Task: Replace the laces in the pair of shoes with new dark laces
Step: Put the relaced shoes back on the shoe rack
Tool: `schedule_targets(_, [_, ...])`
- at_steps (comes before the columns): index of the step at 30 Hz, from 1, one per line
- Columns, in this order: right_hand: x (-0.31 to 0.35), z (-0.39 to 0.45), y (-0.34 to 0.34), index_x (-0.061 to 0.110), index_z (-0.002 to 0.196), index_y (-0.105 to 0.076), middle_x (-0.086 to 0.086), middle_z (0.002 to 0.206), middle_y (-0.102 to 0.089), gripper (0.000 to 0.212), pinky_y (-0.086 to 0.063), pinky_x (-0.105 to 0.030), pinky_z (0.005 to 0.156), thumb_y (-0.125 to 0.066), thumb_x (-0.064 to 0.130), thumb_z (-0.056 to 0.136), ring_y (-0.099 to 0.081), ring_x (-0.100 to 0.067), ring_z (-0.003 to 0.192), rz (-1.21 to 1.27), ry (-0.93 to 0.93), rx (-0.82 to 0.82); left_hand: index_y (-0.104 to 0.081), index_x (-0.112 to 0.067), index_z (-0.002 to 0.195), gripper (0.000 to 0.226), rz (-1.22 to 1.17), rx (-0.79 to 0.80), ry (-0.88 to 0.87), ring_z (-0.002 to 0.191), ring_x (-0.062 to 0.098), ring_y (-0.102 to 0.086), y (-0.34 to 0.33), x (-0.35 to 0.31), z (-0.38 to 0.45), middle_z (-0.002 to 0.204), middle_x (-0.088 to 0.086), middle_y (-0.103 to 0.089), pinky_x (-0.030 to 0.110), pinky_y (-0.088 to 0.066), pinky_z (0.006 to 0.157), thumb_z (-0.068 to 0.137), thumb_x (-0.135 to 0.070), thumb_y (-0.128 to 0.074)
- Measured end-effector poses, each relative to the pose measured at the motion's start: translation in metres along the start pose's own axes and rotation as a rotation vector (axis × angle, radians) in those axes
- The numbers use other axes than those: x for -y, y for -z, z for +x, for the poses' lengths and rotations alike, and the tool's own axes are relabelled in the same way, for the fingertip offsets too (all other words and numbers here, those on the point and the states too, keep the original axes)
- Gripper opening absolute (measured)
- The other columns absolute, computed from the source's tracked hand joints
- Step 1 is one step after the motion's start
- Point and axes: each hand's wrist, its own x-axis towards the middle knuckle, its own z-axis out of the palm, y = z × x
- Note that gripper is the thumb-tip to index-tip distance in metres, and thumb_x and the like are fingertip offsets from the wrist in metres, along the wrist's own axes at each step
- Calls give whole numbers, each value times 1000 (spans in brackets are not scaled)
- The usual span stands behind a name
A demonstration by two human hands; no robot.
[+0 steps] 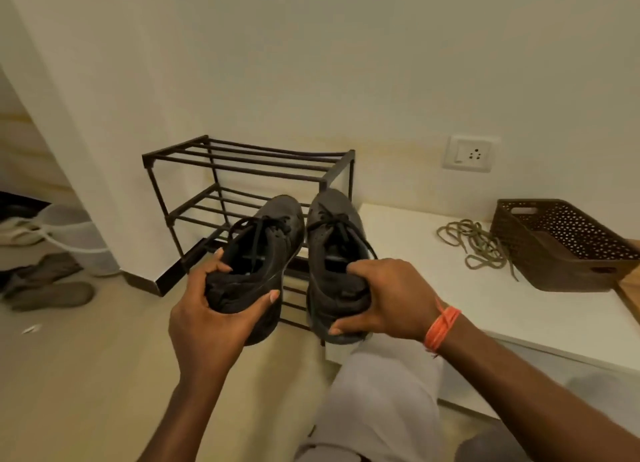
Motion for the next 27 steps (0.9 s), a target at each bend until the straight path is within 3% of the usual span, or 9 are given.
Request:
schedule_targets(4, [30,21,-27,22,96,-61,7,93,-65,52,-48,-29,71,-74,63,67,-62,-16,80,-29,75,77,-53,-34,102,66,90,-49,10,90,4,-61,10,23,5,95,-41,-49,28,-51,78,49,-35,-94])
schedule_targets(7, [40,51,-48,23,100,-60,6,95,-65,49,-45,-25,71,-73,61,71,-61,-15,81,-15,62,75,-52,-35,101,66,148,-108,38,87,8,-62,4,38,13,90,-39,-49,33,-54,77,50,-36,-94])
schedule_targets(10, [34,92,-71,26,99,-60,6,96,-65,47,-48,-28,73,-73,60,70,-62,-16,85,-14,25,65,-54,-36,102,65,193,-97,74,83,7,-60,-16,63,34,90,-42,-49,30,-51,73,50,-37,-93])
schedule_targets(13, [9,137,-91,26,99,-58,5,103,-65,50,-46,-29,77,-72,62,67,-62,-19,93,32,-67,80,-54,-43,108,72,88,-130,245,93,18,-66,-42,100,71,96,-21,-67,32,-51,83,48,-41,-93])
schedule_targets(15, [-7,157,-100,28,103,-57,10,104,-63,48,-45,-17,78,-71,60,70,-59,-11,90,128,-113,153,-54,-42,107,76,-3,-92,356,99,16,-64,-61,122,92,97,-19,-64,33,-49,94,43,-42,-95])
schedule_targets(17, [-22,177,-108,33,98,-55,16,97,-58,40,-37,-7,73,-73,56,71,-52,-4,83,161,-140,130,-54,-39,103,71,-8,-29,339,98,14,-60,-81,134,115,97,-21,-58,29,-47,90,45,-37,-95])
schedule_targets(20, [-53,215,-116,33,102,-57,13,102,-61,41,-47,-17,86,-76,51,70,-58,-5,91,194,-193,33,-53,-35,101,65,-54,11,267,94,6,-57,-118,141,161,96,-28,-54,20,-46,79,51,-29,-94])
schedule_targets(22, [-70,238,-116,29,105,-59,9,106,-64,46,-50,-26,89,-77,51,69,-61,-10,96,192,-220,-24,-52,-33,100,65,-88,55,227,94,2,-58,-138,151,190,102,-19,-59,22,-50,82,51,-26,-94])
schedule_targets(27, [-103,272,-129,25,111,-58,3,111,-66,52,-52,-37,91,-78,51,70,-63,-19,101,137,-269,17,-52,-27,105,67,-142,178,200,99,-7,-58,-178,180,239,110,-12,-61,17,-52,83,53,-20,-94])
